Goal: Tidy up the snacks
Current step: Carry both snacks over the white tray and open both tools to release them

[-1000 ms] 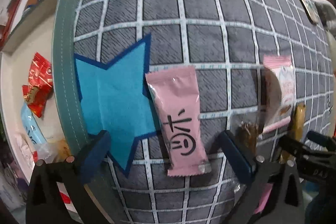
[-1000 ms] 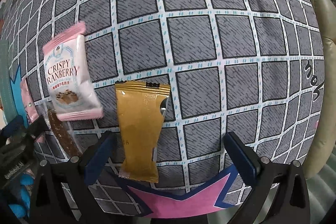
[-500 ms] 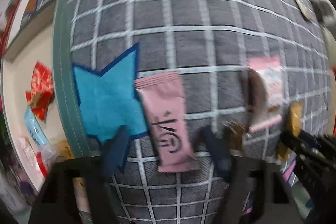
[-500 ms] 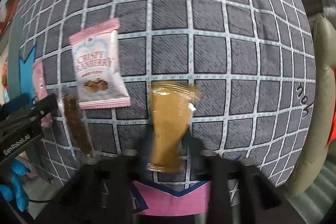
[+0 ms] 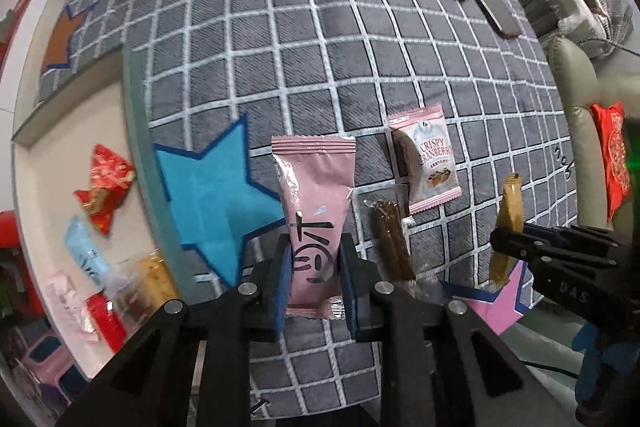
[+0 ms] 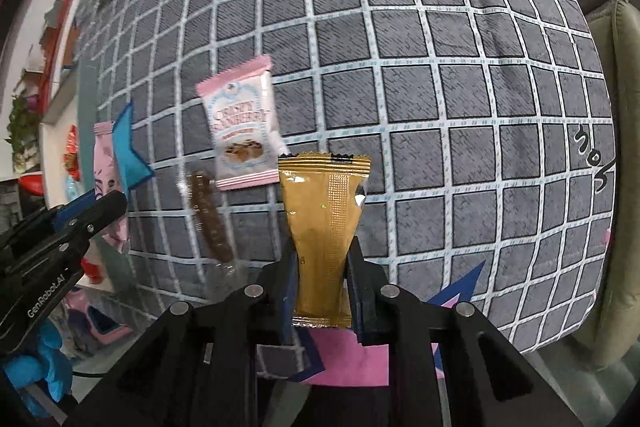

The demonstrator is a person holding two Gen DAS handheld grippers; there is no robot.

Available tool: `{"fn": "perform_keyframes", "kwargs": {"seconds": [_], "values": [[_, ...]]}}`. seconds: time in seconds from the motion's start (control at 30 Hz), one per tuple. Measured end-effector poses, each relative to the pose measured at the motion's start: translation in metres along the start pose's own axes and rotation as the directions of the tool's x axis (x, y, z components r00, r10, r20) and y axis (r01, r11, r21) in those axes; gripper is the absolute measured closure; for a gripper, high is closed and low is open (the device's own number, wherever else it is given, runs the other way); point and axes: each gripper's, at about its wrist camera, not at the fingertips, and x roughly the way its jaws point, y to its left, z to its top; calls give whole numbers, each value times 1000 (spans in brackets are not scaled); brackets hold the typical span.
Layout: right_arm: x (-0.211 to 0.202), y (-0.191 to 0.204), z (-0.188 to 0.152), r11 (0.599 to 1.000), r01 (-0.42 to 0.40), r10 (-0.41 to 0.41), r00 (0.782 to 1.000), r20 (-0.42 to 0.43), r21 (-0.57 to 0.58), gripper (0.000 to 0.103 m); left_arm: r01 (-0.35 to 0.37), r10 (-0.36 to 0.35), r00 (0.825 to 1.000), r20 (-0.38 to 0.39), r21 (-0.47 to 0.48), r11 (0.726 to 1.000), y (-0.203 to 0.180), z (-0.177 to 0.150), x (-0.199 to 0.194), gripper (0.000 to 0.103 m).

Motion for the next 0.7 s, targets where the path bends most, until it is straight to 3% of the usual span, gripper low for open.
{"fn": "perform_keyframes", "kwargs": {"seconds": [0.37, 0.7], "values": [[-15, 65, 3, 994, -47, 48, 999, 14, -98, 79, -35, 38, 998, 48, -57, 998, 66, -21, -32, 78], [-10, 167, 25, 942, -53, 56, 998, 0, -332, 79, -54, 73, 994, 80, -216, 975, 145, -43, -51, 78]]}}
